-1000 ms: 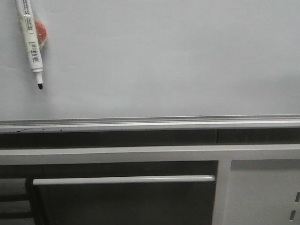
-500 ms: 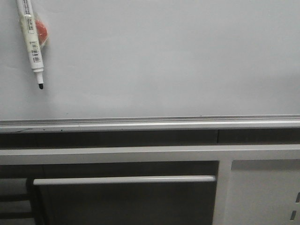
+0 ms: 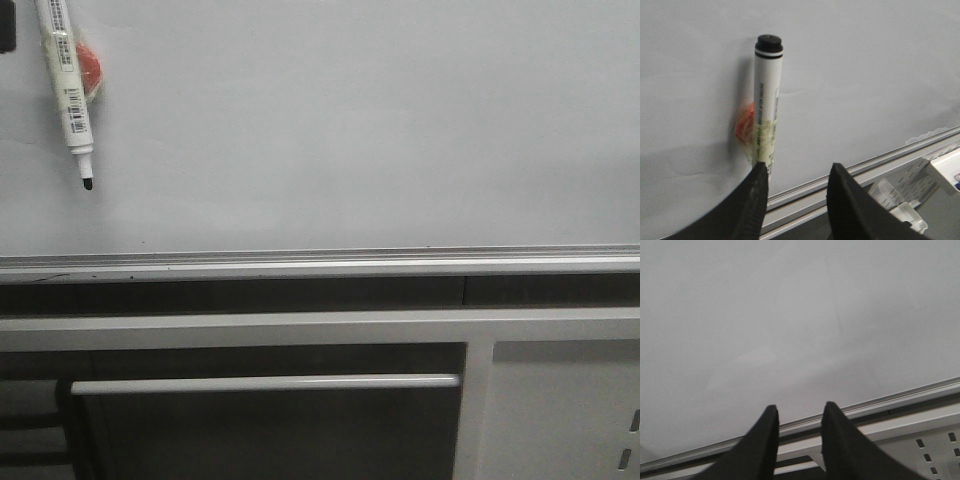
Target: Write number 1 on whiteboard
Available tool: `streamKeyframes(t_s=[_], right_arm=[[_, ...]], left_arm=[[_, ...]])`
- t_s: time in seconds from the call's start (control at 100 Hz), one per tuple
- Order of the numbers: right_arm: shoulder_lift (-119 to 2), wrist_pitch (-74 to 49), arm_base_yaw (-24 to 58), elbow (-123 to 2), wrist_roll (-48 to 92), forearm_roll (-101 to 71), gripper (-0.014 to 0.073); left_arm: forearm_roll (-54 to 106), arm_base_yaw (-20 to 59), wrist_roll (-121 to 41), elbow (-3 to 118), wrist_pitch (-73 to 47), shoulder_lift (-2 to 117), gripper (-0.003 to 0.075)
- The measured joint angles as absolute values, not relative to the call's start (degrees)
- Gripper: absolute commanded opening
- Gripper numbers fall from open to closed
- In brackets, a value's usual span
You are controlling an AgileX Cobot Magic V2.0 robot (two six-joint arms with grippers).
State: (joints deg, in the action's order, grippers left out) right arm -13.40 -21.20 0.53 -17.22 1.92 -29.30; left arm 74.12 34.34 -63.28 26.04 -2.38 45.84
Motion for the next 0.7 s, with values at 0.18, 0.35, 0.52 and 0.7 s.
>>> streamKeyframes(t_s=[0.18, 0.35, 0.52, 0.7], right_arm=[[-13.40, -21.20, 0.53, -17.22, 1.92, -29.30, 0.0187], [-13.40, -21.20, 0.53, -17.22, 1.92, -29.30, 0.0187], [-13.40, -21.20, 0.53, -17.22, 1.92, -29.30, 0.0187], [-13.40, -21.20, 0.53, -17.22, 1.92, -29.30, 0.0187]], left_arm=[[74.84, 42.10, -63.63, 26.73, 10.32, 51.00, 0.0258], [75.36, 45.56, -64.07, 27.07, 16.78, 52.14, 0.0359], [75.49, 45.68, -64.20, 27.18, 19.91, 52.27, 0.0385], [75.10, 45.80, -64.20, 30.19, 20.53, 55.16, 0.0385]])
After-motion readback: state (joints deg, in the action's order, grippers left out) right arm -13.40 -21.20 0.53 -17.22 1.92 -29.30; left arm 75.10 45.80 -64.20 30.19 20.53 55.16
